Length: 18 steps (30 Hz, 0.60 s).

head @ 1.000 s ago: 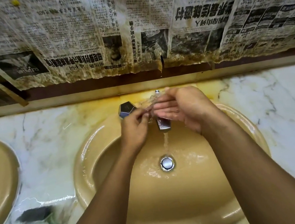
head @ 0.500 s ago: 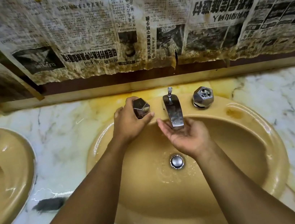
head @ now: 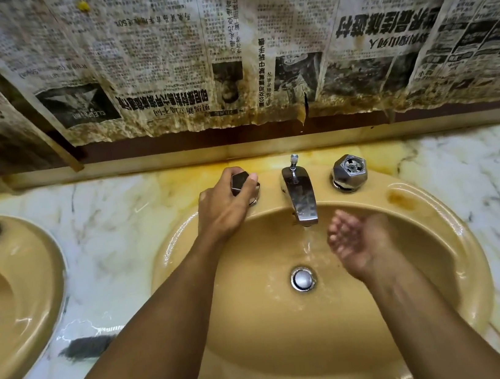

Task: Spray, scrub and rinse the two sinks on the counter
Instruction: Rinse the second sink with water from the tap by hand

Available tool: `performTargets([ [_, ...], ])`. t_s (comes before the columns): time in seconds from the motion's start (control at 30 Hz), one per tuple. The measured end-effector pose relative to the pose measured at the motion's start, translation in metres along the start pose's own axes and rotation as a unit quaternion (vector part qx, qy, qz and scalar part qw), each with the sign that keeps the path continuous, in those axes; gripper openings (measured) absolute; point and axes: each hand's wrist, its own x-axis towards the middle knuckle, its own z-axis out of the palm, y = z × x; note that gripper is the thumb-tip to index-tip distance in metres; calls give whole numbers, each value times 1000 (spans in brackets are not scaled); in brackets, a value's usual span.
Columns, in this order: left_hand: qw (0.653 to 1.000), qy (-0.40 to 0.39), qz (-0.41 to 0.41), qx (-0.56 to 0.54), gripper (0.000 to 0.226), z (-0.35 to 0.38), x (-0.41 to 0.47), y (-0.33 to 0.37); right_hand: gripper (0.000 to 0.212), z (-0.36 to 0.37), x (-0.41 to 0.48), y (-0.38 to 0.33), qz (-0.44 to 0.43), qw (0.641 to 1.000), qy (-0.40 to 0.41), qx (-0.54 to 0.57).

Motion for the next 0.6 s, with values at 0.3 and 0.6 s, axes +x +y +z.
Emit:
performTargets([
  [0.3,999,37,26,-28,40,3,4,5,40,109,-45,-24,-112,896,-241,-357],
  [0.6,997,-40,40,61,46,-13,-20,-9,38,14,3,15,-3,999,20,-29],
])
